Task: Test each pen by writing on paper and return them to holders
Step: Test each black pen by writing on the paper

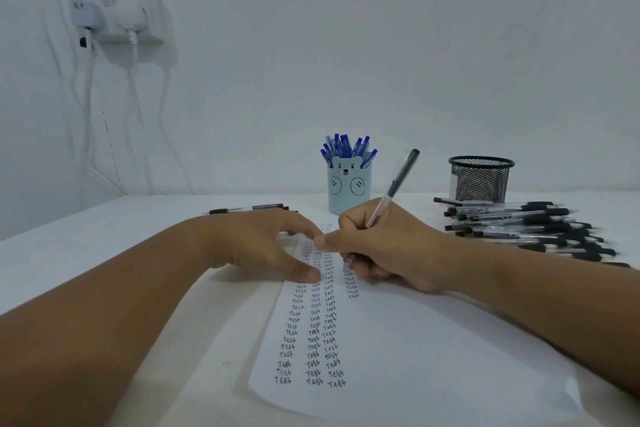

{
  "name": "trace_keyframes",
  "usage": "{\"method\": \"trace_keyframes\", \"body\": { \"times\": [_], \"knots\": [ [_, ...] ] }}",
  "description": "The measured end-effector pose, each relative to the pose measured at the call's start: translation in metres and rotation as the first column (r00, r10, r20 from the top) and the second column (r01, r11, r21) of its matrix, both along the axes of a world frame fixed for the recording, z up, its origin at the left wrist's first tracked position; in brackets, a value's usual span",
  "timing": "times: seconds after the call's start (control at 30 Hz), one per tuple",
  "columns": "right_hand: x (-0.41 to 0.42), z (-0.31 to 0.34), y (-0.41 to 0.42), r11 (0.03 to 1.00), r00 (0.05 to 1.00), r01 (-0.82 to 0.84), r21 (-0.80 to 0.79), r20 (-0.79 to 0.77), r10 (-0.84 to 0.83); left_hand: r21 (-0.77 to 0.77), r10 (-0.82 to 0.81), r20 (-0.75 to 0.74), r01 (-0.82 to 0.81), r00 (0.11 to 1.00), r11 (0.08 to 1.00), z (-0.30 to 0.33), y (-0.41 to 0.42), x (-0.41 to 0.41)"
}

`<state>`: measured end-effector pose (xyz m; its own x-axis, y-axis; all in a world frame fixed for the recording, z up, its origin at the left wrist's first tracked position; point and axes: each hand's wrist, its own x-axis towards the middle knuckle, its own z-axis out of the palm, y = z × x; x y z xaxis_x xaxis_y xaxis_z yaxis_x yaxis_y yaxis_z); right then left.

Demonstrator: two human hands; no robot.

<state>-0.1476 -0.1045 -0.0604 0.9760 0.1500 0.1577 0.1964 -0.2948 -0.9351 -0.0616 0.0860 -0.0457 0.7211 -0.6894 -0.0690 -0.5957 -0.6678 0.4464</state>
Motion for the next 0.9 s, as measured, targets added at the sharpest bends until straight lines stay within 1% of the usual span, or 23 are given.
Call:
{"method": "trace_keyframes", "body": {
  "times": [0.13,0.23,0.43,0.67,0.9],
  "knots": [
    [-0.0034,-0.0015,0.0008,0.998,0.999,-0.002,-0.062,0.038,0.004,-0.002,0.008,-0.011,-0.008,1.0,1.0,-0.0011,0.0001,0.0009],
    [-0.0049,-0.0022,0.0007,0.99,0.997,0.003,-0.142,0.083,0.009,-0.017,-0.002,-0.034,0.001,0.999,1.0,-0.0017,0.0,0.0004],
    [-0.0043,-0.0063,0.0015,0.967,0.991,-0.002,-0.254,0.131,0.036,-0.014,-0.021,-0.027,0.021,0.999,1.0,-0.0013,0.0001,0.0002],
    [-0.0037,-0.0076,0.0024,0.959,0.989,-0.01,-0.285,0.137,0.051,-0.016,-0.024,-0.03,0.024,0.999,1.0,-0.0019,0.0007,0.0008],
    [-0.0047,-0.0067,0.0024,0.946,0.981,-0.014,-0.323,0.178,0.075,-0.021,-0.028,-0.032,0.027,0.999,0.999,-0.0027,0.0014,0.0023]
  ]
}}
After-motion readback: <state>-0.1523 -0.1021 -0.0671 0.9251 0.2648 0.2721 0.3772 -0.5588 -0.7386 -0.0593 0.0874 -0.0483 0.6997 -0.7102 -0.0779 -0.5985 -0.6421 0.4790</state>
